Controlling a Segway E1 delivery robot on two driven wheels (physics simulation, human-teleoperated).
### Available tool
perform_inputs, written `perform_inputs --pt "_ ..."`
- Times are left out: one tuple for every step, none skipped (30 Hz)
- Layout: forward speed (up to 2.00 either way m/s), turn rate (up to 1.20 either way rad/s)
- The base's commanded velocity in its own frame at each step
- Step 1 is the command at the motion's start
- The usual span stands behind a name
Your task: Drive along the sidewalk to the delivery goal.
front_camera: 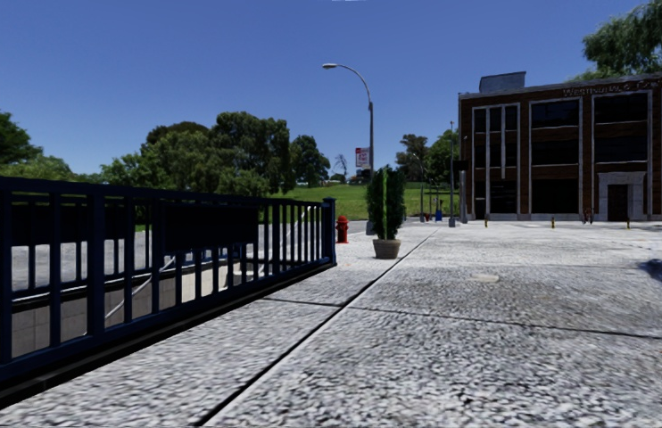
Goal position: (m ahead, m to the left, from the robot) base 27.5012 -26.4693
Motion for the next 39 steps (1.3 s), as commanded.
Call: perform_inputs --pt "0.0 -1.12" --pt "0.0 -1.12" --pt "0.0 -1.12" --pt "0.0 -1.12" --pt "0.0 -1.12" --pt "0.0 -1.06" --pt "0.0 -0.98" --pt "0.0 -0.9" --pt "0.0 -0.73" --pt "0.0 -0.22" --pt "0.0 -0.06" --pt "0.0 -0.02" --pt "0.0 -0.01" --pt "0.0 0.0" --pt "0.0 0.0" --pt "0.0 0.0" --pt "0.0 0.0" --pt "0.0 0.0" --pt "0.0 0.0" --pt "0.0 0.0" --pt "0.0 0.0" --pt "0.0 0.0" --pt "0.0 0.0" --pt "1.73 0.0" --pt "2.0 0.0" --pt "2.0 0.0" --pt "2.0 0.0" --pt "2.0 0.0" --pt "2.0 0.0" --pt "2.0 0.0" --pt "2.0 0.0" --pt "2.0 0.0" --pt "2.0 0.0" --pt "2.0 0.0" --pt "2.0 0.0" --pt "2.0 0.0" --pt "2.0 0.0" --pt "2.0 0.0" --pt "2.0 0.0"
